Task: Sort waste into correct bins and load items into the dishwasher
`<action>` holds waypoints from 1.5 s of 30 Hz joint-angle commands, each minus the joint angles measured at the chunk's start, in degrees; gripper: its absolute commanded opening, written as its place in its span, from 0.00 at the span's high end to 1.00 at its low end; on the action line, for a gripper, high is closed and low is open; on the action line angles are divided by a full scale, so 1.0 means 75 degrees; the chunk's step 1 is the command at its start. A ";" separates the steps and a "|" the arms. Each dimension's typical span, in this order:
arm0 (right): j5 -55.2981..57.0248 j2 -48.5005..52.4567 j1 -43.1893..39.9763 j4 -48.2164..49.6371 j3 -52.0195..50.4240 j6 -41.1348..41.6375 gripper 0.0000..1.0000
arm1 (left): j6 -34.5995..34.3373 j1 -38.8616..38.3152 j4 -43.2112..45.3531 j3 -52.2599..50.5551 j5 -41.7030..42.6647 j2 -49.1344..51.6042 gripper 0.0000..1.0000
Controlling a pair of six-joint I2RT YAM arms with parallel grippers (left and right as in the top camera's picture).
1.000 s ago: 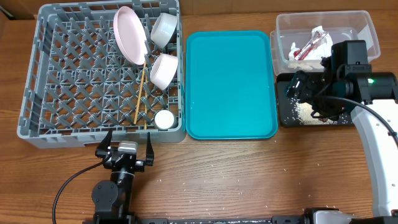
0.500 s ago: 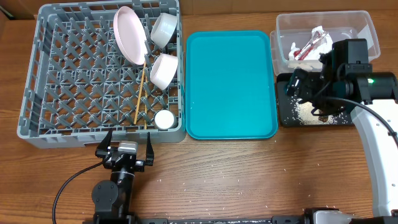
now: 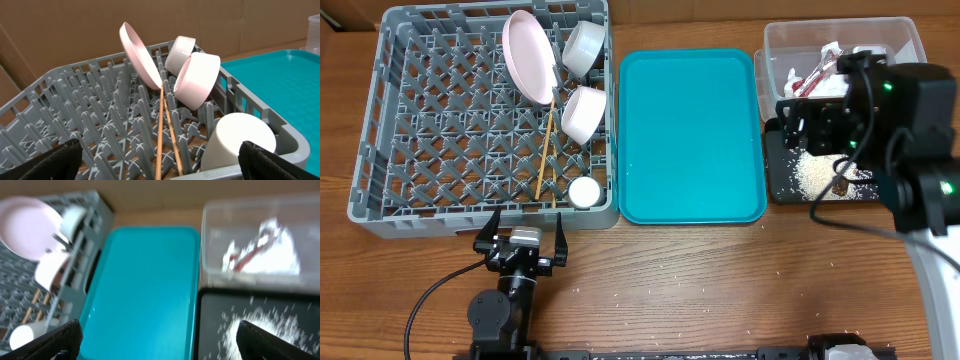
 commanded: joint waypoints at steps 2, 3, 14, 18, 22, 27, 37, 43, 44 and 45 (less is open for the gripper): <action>0.0000 -0.0778 0.0038 0.0863 -0.0737 -0.0219 0.00 | -0.0108 0.0050 -0.0003 -0.0032 0.0134 -0.0073 0.00; 0.0000 -0.0927 0.0038 0.1113 -0.0959 -0.0216 0.00 | -0.0108 0.0050 -0.0003 -0.0032 0.0134 -0.0073 0.00; -0.0067 -0.3739 0.0052 0.4881 -0.5505 -0.0210 0.00 | -0.0111 0.0050 -0.0006 -0.0032 0.0137 -0.0073 0.00; -0.0169 -0.4881 0.0052 0.6269 -0.7262 -0.0213 0.00 | -0.0111 0.0050 -0.0006 -0.0032 0.0134 -0.0073 0.00; -0.0207 -0.5578 0.0055 0.6939 -0.8244 -0.0210 0.00 | -0.0108 0.0050 -0.0003 -0.0032 0.0134 -0.0073 0.00; -0.0198 -0.6443 0.0061 0.7093 -0.9162 -0.0213 0.00 | -0.0108 0.0050 -0.0006 -0.0032 0.0134 -0.0073 0.00; -0.0055 -0.7603 0.0064 0.7230 -1.0153 -0.0210 0.00 | -0.0108 0.0050 -0.0006 -0.0032 0.0134 -0.0073 0.00; -0.0006 -0.8352 0.0067 0.7242 -1.0704 -0.0152 0.00 | -0.0111 0.0050 -0.0003 -0.0032 0.0134 -0.0073 0.00; -0.0006 -0.8428 0.0070 0.7140 -1.0701 -0.0152 0.00 | -0.0111 0.0050 -0.0006 -0.0032 0.0134 -0.0073 0.00; -0.0006 -0.8518 0.0082 0.7096 -1.0695 -0.0152 0.00 | -0.0108 0.0050 -0.0003 -0.0032 0.0137 -0.0073 0.00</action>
